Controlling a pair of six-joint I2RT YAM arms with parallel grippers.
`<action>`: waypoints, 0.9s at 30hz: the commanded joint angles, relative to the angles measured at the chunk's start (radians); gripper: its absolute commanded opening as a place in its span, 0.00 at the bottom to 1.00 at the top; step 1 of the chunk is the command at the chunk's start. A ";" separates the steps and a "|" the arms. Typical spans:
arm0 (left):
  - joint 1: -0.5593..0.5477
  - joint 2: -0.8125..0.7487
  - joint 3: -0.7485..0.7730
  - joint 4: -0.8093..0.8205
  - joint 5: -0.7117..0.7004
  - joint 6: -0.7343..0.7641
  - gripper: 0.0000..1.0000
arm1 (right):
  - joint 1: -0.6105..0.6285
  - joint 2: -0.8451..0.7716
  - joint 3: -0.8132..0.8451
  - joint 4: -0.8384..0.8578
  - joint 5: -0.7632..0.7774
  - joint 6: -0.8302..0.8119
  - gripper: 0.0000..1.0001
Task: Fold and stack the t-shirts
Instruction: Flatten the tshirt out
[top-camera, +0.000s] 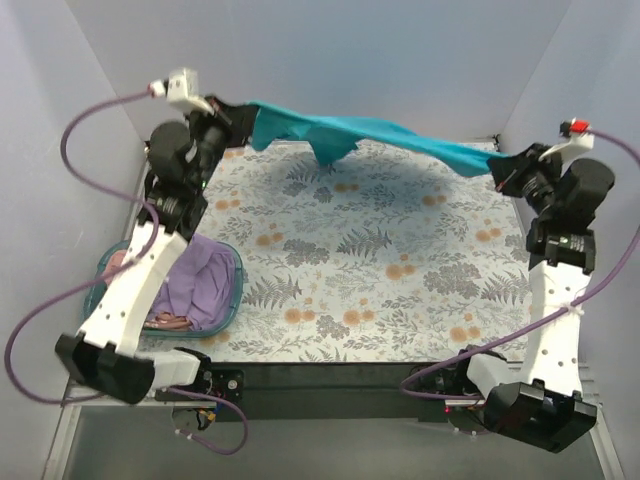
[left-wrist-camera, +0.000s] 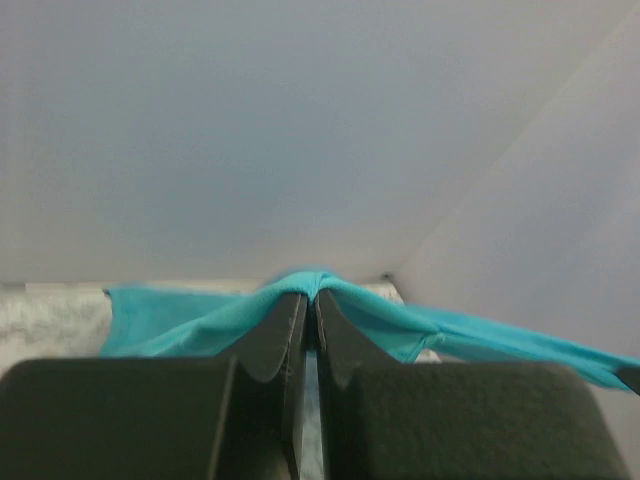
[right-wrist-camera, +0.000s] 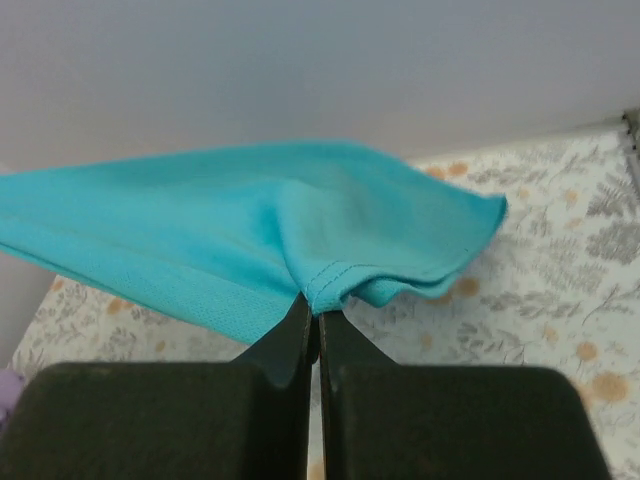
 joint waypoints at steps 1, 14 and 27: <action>0.009 -0.175 -0.358 0.103 0.011 -0.075 0.00 | -0.006 -0.001 -0.241 0.065 -0.013 -0.033 0.01; -0.002 -0.507 -1.232 0.080 0.156 -0.468 0.00 | -0.006 -0.137 -0.915 0.121 -0.019 -0.028 0.01; -0.026 -0.733 -1.333 -0.159 0.220 -0.566 0.00 | -0.006 -0.199 -0.960 -0.123 0.156 0.068 0.01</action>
